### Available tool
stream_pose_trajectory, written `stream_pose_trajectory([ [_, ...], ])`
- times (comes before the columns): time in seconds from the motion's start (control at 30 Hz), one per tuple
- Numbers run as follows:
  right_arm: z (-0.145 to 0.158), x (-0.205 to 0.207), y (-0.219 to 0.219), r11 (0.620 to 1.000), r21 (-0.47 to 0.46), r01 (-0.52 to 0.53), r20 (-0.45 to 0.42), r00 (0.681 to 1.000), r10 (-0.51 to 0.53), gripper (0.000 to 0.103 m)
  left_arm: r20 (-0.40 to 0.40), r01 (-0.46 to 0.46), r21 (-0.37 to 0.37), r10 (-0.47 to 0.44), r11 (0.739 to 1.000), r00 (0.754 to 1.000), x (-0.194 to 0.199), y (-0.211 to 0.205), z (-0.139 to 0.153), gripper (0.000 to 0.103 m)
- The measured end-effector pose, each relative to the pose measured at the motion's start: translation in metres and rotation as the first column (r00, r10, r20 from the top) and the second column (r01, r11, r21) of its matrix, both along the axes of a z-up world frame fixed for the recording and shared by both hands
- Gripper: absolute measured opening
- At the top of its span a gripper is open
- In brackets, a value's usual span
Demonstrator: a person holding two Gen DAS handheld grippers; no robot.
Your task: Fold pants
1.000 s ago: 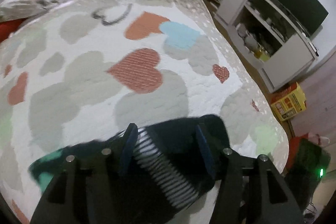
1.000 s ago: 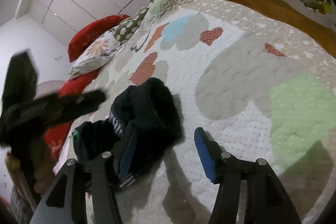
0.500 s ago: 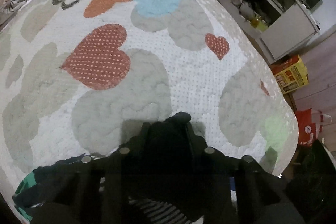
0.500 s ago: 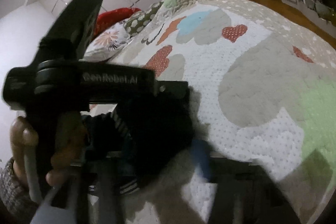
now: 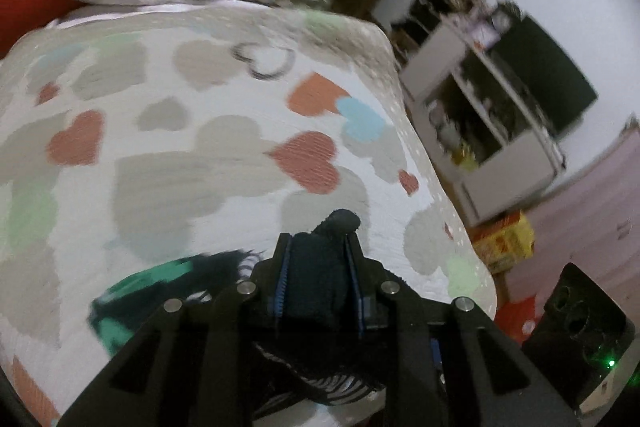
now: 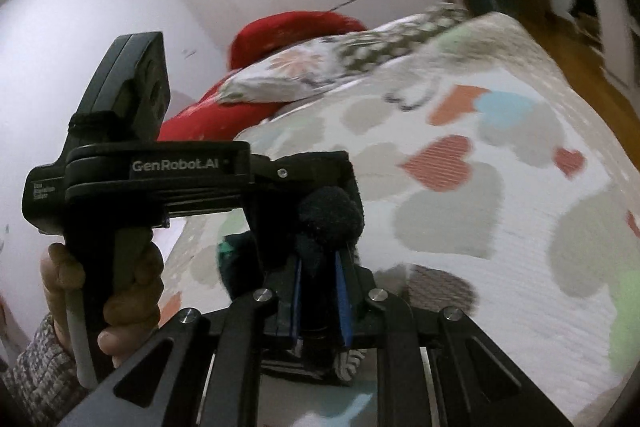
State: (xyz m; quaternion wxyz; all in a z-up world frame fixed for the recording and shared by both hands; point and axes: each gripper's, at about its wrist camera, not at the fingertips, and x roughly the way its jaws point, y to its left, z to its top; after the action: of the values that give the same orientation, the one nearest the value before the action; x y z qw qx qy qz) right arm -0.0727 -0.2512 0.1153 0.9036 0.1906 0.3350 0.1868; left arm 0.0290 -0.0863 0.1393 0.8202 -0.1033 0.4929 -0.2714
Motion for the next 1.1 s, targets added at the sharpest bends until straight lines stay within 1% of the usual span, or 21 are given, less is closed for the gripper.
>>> stream_pose_trajectory([
  [0.13, 0.008, 0.004, 0.050, 0.995, -0.060, -0.083, 0.002, 0.997, 0.083, 0.016, -0.002, -0.067, -0.047, 0.067, 0.997, 0.998, -0.007, 0.050, -0.006, 0.024],
  [0.17, 0.007, 0.005, 0.060, 0.992, -0.076, -0.101, 0.001, 0.995, 0.101, 0.016, -0.011, -0.084, -0.067, 0.083, 0.994, 0.996, -0.009, 0.065, -0.011, 0.025],
  [0.2, 0.006, 0.004, 0.074, 0.987, -0.098, -0.128, 0.000, 0.992, 0.128, 0.018, -0.018, -0.095, -0.080, 0.094, 0.992, 0.995, -0.011, 0.073, -0.015, 0.025],
  [0.27, 0.000, 0.002, 0.094, 0.978, -0.134, -0.162, -0.008, 0.987, 0.162, 0.019, -0.039, -0.122, -0.116, 0.119, 0.986, 0.992, -0.014, 0.093, -0.026, 0.025],
  [0.4, -0.013, 0.000, 0.122, 0.955, -0.225, -0.192, -0.018, 0.981, 0.193, 0.020, -0.061, -0.156, -0.159, 0.148, 0.975, 0.987, -0.022, 0.115, -0.041, 0.025],
  [0.47, -0.015, 0.001, 0.128, 0.951, -0.231, -0.203, -0.026, 0.979, 0.203, 0.021, -0.061, -0.169, -0.185, 0.161, 0.968, 0.985, -0.024, 0.123, -0.043, 0.026],
  [0.5, -0.015, 0.003, 0.131, 0.952, -0.224, -0.208, -0.031, 0.978, 0.207, 0.022, -0.062, -0.185, -0.201, 0.176, 0.962, 0.982, -0.025, 0.129, -0.045, 0.028],
  [0.57, -0.013, 0.004, 0.135, 0.951, -0.218, -0.220, -0.032, 0.975, 0.218, 0.026, -0.074, -0.220, -0.226, 0.208, 0.949, 0.975, -0.026, 0.141, -0.051, 0.033],
  [0.6, -0.012, 0.004, 0.139, 0.949, -0.212, -0.231, -0.031, 0.973, 0.230, 0.032, -0.093, -0.245, -0.245, 0.229, 0.938, 0.969, -0.026, 0.150, -0.056, 0.038],
  [0.63, -0.011, 0.004, 0.142, 0.948, -0.206, -0.241, -0.030, 0.970, 0.240, 0.041, -0.109, -0.263, -0.261, 0.242, 0.929, 0.964, -0.026, 0.158, -0.060, 0.040],
  [0.67, -0.010, 0.004, 0.147, 0.946, -0.195, -0.258, -0.028, 0.966, 0.257, 0.045, -0.127, -0.281, -0.277, 0.255, 0.919, 0.959, -0.027, 0.166, -0.063, 0.041],
  [0.7, -0.011, 0.004, 0.154, 0.941, -0.190, -0.279, -0.026, 0.960, 0.280, 0.054, -0.144, -0.300, -0.289, 0.269, 0.909, 0.952, -0.028, 0.175, -0.066, 0.042],
  [0.73, -0.012, 0.003, 0.160, 0.936, -0.192, -0.294, -0.025, 0.955, 0.295, 0.058, -0.154, -0.322, -0.300, 0.288, 0.898, 0.945, -0.030, 0.186, -0.067, 0.042],
  [0.83, -0.018, -0.004, 0.182, 0.910, -0.211, -0.356, -0.024, 0.933, 0.359, 0.062, -0.149, -0.370, -0.307, 0.340, 0.877, 0.929, -0.037, 0.212, -0.061, 0.042],
  [0.9, -0.021, -0.011, 0.192, 0.889, -0.232, -0.394, -0.032, 0.917, 0.398, 0.062, -0.136, -0.412, -0.304, 0.389, 0.859, 0.911, -0.044, 0.229, -0.053, 0.043],
  [0.97, -0.022, -0.019, 0.199, 0.863, -0.254, -0.438, -0.044, 0.896, 0.442, 0.062, -0.113, -0.436, -0.294, 0.422, 0.851, 0.900, -0.052, 0.238, -0.041, 0.043],
  [1.03, -0.018, -0.029, 0.196, 0.851, -0.266, -0.453, -0.032, 0.886, 0.462, 0.062, -0.069, -0.424, -0.285, 0.422, 0.860, 0.904, -0.062, 0.237, -0.026, 0.043],
  [1.07, -0.016, -0.033, 0.191, 0.849, -0.272, -0.454, -0.024, 0.885, 0.466, 0.062, -0.045, -0.408, -0.281, 0.413, 0.868, 0.910, -0.066, 0.234, -0.020, 0.043],
  [1.1, -0.013, -0.038, 0.183, 0.852, -0.274, -0.447, -0.015, 0.887, 0.461, 0.062, -0.011, -0.383, -0.270, 0.395, 0.883, 0.919, -0.071, 0.227, -0.012, 0.044],
])
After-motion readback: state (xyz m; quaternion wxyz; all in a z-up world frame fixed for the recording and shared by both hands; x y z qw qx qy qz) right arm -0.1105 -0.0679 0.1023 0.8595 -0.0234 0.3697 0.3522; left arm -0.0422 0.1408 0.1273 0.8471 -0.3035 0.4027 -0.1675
